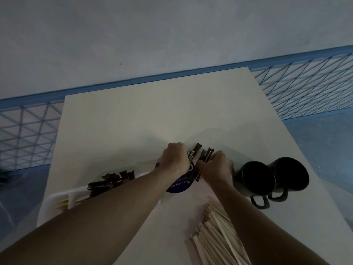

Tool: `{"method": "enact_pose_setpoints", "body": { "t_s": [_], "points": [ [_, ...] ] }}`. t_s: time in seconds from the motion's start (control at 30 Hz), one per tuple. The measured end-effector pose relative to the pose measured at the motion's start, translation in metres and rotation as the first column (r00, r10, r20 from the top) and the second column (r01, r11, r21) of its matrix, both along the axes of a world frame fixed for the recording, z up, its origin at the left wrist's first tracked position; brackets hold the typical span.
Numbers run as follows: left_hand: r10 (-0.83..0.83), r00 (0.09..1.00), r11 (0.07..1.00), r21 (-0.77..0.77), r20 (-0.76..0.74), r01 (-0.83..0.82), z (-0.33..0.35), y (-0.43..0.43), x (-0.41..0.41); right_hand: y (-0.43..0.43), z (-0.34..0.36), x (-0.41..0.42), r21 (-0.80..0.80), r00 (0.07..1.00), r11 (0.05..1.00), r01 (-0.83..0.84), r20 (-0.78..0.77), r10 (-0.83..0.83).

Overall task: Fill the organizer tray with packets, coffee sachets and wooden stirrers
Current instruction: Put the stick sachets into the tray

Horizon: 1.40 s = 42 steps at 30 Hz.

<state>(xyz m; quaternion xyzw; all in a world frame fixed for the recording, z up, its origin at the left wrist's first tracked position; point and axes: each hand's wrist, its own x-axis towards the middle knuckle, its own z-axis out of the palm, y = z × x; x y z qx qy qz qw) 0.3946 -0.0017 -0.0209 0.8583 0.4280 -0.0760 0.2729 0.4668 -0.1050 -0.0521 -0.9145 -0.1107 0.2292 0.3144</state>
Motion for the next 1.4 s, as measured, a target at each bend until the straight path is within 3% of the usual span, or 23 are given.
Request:
{"method": "enact_pose_setpoints", "body": {
  "t_s": [0.3, 0.67, 1.0, 1.23, 1.4],
  "points": [
    [0.026, 1.000, 0.999, 0.040, 0.002, -0.026, -0.009, -0.007, 0.006, 0.002, 0.000, 0.002, -0.171, 0.972, 0.964, -0.204, 0.083, 0.220],
    [0.019, 1.000, 1.000, 0.020, -0.002, -0.019, -0.017, -0.012, 0.000, 0.001, -0.004, -0.003, -0.247, 0.944, 0.927, -0.283, 0.102, 0.315],
    [0.007, 1.000, 0.993, -0.119, -0.017, -0.009, -0.001, -0.009, -0.003, -0.003, -0.002, -0.003, 0.011, 0.947, 0.948, -0.318, 0.052, 0.318],
    [0.098, 0.992, 0.979, -0.190, 0.083, -0.081, 0.016, -0.002, -0.014, -0.001, 0.004, -0.008, 0.026, 0.949, 0.948, -0.316, -0.009, 0.316],
    [0.154, 0.971, 0.974, -0.190, 0.184, -0.119, 0.032, 0.004, -0.025, 0.002, 0.013, -0.014, 0.131, 0.956, 0.952, -0.278, -0.054, 0.287]
  ]
}}
